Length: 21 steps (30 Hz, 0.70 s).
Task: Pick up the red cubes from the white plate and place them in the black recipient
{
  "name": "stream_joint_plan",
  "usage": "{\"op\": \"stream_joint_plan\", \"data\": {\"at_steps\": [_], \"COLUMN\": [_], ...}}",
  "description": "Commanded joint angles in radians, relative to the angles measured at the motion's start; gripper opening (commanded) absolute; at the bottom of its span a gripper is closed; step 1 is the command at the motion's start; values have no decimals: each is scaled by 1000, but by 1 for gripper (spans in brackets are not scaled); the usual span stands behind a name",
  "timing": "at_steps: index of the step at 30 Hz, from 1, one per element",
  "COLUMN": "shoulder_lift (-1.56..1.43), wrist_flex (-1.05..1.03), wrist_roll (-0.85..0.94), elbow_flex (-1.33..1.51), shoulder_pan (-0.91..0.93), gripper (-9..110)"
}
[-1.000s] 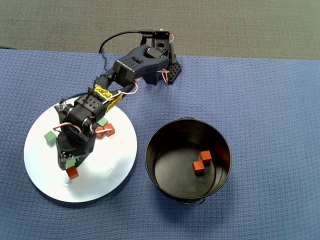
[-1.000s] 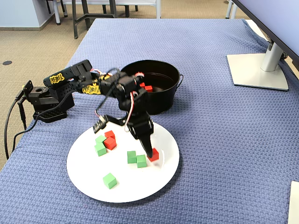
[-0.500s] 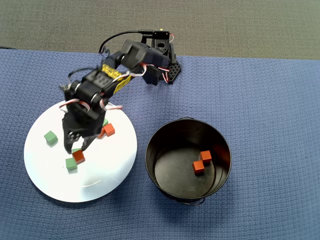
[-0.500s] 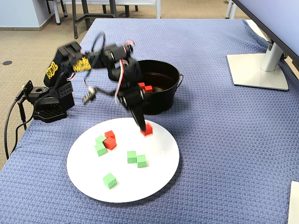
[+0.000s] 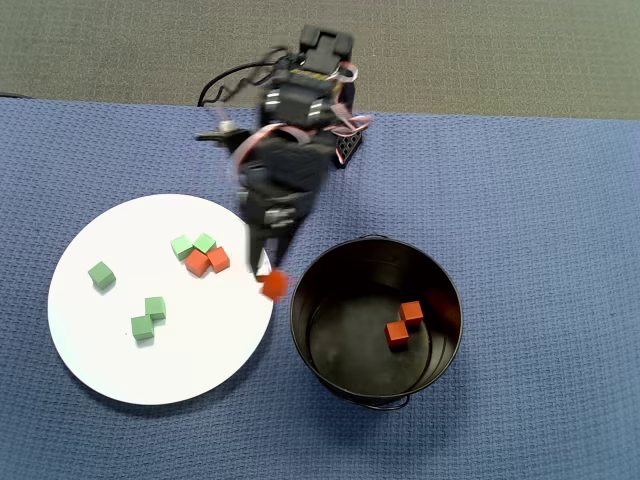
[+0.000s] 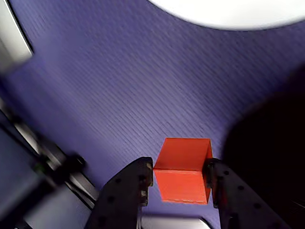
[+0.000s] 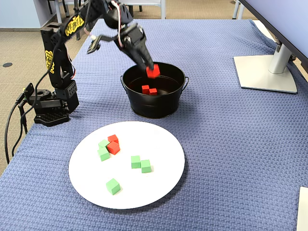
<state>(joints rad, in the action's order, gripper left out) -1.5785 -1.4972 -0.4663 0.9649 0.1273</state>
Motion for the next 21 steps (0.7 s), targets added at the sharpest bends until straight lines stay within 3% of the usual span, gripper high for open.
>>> {"op": "stream_joint_plan", "data": {"at_steps": [1, 6, 9, 11, 18, 21], "shoulder_lift": [-169, -239, -265, -265, -295, -313], "wrist_flex": [104, 216, 281, 291, 198, 133], "wrist_roll": [31, 84, 23, -8, 106, 305], "elbow_flex": [184, 397, 494, 499, 420, 348], "shoulder_pan": [-164, -268, -281, -262, -192, -155], "gripper": [0, 0, 21, 27, 27, 25]}}
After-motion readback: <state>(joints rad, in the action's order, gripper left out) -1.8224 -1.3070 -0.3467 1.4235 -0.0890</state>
